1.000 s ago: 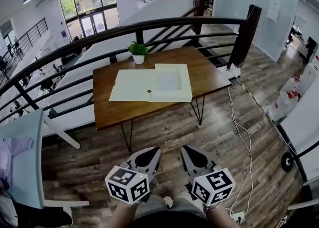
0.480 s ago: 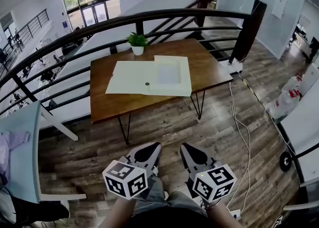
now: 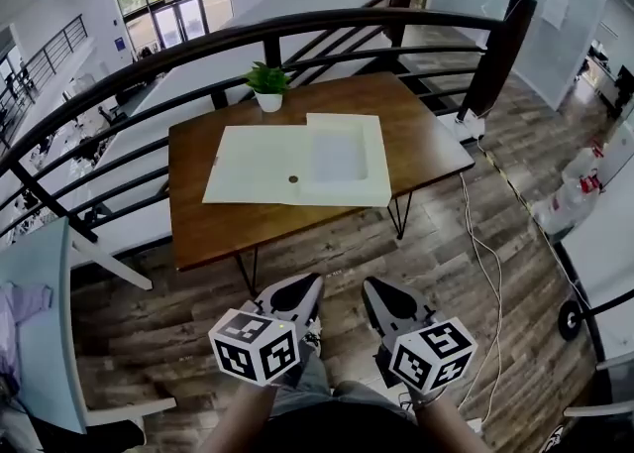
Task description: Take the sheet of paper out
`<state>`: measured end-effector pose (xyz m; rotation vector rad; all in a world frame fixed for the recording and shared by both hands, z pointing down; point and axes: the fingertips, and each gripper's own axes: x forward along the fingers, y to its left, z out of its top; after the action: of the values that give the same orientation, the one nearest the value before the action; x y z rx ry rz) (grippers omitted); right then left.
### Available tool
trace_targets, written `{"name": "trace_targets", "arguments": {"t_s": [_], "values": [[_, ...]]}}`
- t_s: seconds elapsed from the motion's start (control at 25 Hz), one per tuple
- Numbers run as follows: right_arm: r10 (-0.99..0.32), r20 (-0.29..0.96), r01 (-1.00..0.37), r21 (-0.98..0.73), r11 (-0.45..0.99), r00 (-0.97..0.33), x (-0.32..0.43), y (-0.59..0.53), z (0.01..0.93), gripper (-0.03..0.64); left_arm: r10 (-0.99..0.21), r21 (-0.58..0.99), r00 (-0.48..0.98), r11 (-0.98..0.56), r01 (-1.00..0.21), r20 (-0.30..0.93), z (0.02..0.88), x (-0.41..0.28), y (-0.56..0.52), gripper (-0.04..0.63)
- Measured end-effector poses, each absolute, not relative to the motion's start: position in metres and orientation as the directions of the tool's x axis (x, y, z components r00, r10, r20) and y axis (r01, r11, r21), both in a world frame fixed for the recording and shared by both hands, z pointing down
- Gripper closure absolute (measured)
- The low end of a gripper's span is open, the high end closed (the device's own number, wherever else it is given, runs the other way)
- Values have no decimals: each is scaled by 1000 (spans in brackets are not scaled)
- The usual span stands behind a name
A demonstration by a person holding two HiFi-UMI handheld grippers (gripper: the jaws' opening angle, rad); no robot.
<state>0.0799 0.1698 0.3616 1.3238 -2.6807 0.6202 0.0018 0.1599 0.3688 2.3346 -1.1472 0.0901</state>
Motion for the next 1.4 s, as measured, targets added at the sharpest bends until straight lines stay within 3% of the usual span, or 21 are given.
{"name": "trace_targets", "arguments": {"t_s": [0.6, 0.84, 1.4], "values": [[-774, 265, -811, -309, 497, -575, 40, 10, 352, 589, -668, 402, 672, -547, -735, 321, 364, -33, -5, 575], [-784, 293, -831, -302, 468, -548, 34, -19, 359, 589, -619, 434, 717, -577, -692, 320, 370, -31, -35, 575], [-765, 333, -829, -322, 458, -552, 26, -77, 375, 589, -618, 459, 687, -519, -722, 381, 390, -54, -88, 575]]}}
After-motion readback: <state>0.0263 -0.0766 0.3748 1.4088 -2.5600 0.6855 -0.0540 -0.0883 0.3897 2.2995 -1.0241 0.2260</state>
